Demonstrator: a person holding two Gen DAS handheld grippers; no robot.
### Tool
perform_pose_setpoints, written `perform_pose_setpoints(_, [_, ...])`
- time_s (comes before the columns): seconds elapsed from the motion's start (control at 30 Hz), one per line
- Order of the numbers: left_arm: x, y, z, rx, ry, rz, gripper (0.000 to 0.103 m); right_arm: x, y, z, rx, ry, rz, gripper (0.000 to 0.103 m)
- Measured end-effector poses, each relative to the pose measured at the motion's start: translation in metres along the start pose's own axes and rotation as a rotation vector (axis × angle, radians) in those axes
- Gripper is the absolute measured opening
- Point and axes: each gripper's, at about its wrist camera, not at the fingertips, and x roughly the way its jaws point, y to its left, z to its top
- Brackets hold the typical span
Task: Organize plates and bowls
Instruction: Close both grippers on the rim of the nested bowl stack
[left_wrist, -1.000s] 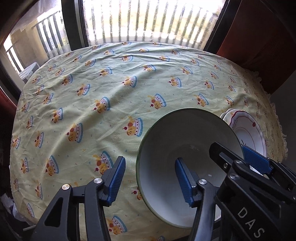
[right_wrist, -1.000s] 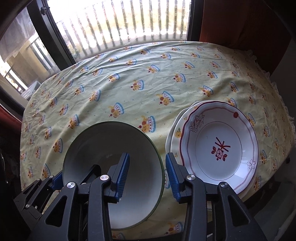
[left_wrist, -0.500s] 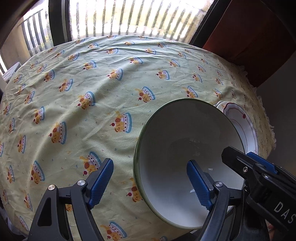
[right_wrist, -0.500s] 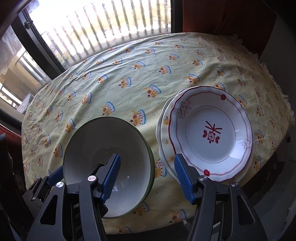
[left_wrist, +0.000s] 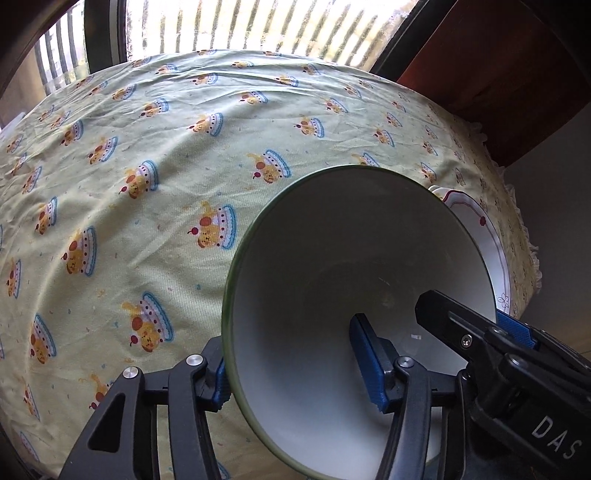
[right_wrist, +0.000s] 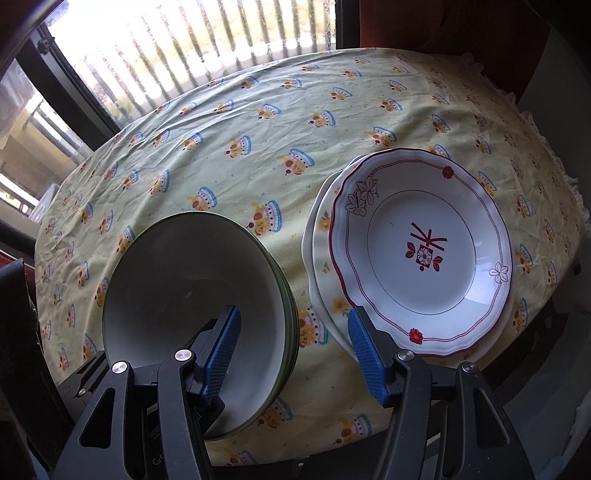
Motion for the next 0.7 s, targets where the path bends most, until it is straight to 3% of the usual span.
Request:
perform_pose_setpoints(0.53, [0.001,-0.012,0.003,-0.176,-0.030,0.183,0.057,0.034,-0.011,0.030,-0.157,0.097,0.242,0.064])
perform_pose_setpoints(0.7, [0.000,-0.019,0.001,-0.205,-0.044,0.266,0.057,0.042,-0.012,0.036,-0.207,0.128,0.314,0.057])
